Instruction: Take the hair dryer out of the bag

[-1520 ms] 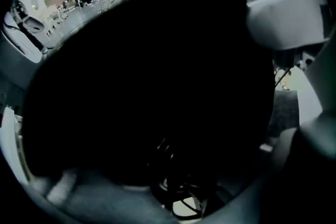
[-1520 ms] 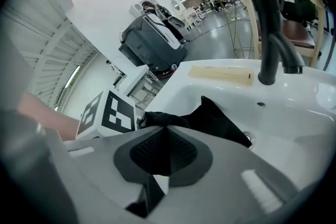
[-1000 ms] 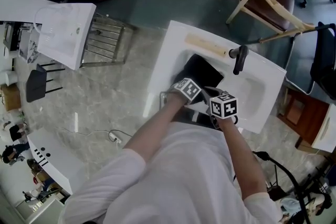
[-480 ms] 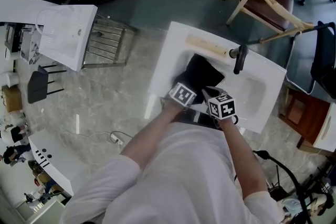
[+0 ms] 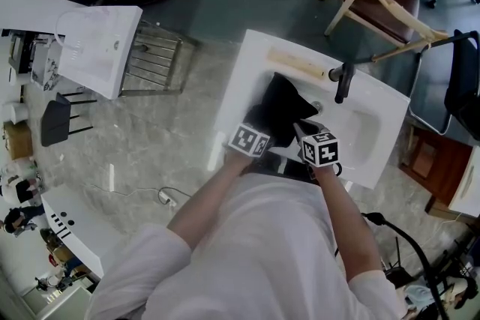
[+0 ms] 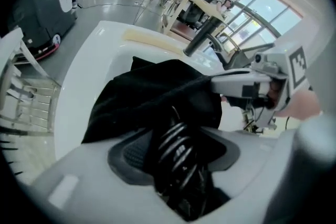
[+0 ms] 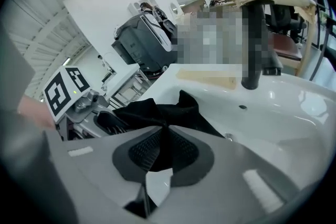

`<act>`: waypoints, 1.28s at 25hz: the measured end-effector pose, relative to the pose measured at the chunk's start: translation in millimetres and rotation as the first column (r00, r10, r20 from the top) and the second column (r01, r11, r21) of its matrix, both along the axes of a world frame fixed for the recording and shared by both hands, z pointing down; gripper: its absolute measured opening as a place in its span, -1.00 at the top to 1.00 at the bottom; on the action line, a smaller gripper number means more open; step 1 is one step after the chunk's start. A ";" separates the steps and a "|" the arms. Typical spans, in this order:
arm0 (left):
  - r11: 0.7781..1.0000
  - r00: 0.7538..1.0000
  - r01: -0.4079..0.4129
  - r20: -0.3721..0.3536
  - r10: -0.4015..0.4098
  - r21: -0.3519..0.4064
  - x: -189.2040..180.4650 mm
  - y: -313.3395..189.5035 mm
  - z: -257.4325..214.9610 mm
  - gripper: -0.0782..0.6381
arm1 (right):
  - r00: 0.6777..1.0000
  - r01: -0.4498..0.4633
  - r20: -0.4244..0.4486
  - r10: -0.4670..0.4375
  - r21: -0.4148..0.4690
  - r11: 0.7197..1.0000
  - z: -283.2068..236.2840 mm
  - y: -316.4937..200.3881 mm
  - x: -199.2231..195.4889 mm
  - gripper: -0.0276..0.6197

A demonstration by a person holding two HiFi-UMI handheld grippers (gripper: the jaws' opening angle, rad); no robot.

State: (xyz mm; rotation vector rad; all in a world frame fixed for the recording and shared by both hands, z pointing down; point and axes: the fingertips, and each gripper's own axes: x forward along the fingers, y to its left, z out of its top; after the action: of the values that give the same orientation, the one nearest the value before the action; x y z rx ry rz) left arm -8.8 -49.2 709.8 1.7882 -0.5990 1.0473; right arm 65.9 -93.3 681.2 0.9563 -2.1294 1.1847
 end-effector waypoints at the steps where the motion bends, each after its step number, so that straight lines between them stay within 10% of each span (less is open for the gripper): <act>1: 1.000 1.000 0.008 -0.010 -0.008 -0.006 -1.8 2.6 -2.2 0.10 | 1.000 -0.005 -0.007 0.005 -0.003 1.000 2.2 0.4 2.5 0.80; 8: 0.998 0.997 0.054 -0.047 -0.056 -0.025 -15.7 12.5 -12.6 0.10 | 0.962 -0.145 0.228 0.150 -0.037 0.989 -10.3 -8.2 11.9 0.28; 14: 0.998 0.996 0.052 -0.068 -0.053 -0.019 -20.4 15.7 -13.6 0.10 | 0.933 -0.230 0.268 0.241 -0.071 0.971 -4.8 -16.0 28.5 0.25; 32: 0.993 0.951 0.110 -0.287 -0.117 -0.043 -23.0 35.5 -56.3 0.10 | 0.990 0.013 -0.139 -0.001 0.082 0.997 12.3 -20.7 21.6 0.87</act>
State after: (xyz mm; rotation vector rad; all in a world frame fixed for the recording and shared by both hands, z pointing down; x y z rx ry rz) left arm -31.7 -13.7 653.5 1.8179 -0.4972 0.6946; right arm 87.4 -114.1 693.5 1.0354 -2.0828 1.0034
